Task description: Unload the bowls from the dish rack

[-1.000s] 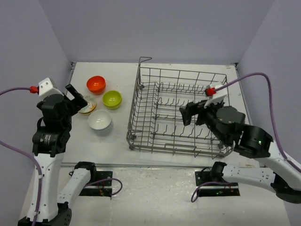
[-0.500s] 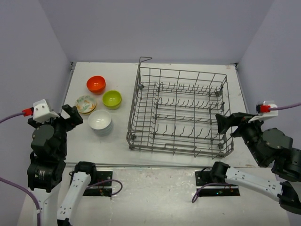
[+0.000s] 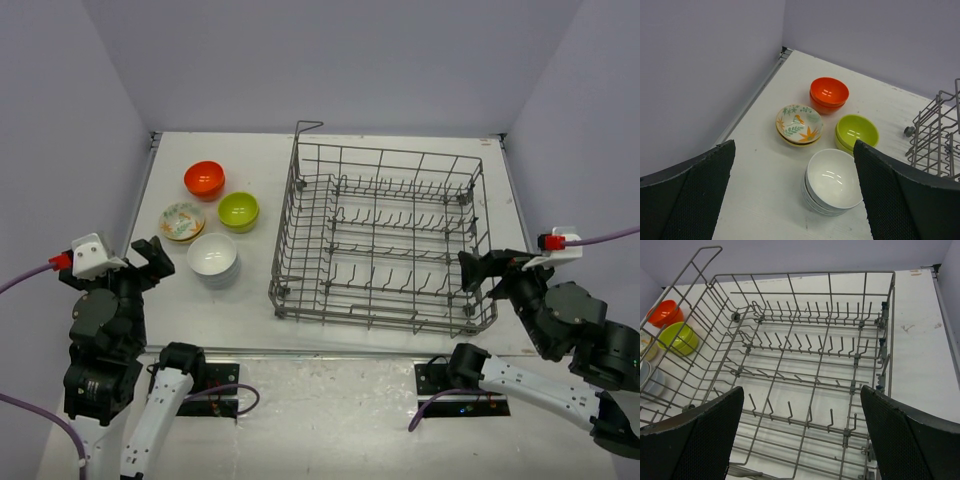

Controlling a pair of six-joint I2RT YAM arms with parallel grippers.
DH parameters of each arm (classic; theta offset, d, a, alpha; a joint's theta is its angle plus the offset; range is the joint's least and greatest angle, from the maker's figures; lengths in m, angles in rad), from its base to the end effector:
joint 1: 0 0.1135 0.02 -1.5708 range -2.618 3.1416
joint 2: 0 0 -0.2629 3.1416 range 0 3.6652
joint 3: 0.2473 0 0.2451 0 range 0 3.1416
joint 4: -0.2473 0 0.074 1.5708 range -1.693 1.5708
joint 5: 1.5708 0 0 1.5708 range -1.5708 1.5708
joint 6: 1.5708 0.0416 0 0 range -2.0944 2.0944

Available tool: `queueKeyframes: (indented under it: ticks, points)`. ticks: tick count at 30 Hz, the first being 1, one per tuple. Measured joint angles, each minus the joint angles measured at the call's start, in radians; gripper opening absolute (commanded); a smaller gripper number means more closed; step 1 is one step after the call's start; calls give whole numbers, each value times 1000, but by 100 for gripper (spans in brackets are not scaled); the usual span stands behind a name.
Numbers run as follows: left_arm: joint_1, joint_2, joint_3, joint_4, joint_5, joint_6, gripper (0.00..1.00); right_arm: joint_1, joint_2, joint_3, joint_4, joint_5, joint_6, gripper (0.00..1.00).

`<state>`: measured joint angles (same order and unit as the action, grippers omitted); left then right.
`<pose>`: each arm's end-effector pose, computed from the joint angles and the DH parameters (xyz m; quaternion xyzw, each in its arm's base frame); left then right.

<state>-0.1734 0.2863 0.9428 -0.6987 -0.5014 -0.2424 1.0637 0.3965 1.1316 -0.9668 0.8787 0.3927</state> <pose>0.0328 0.0146 0.3757 -0.1957 0.6930 0.0369 0.6929 0.0335 -0.0056 0.3958 0.0156 0.7570 0.1249 0.6412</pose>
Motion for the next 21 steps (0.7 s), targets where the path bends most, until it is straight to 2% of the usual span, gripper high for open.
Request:
queueKeyframes:
  ticks: [12, 21]
  points:
    - [0, -60, -112, 58, -14, 0, 100, 0, 0, -44, 53, 53, 13, 99]
    - [-4, -81, -131, 72, -4, 1, 100, 0, 0, -55, 65, 58, 19, 99]
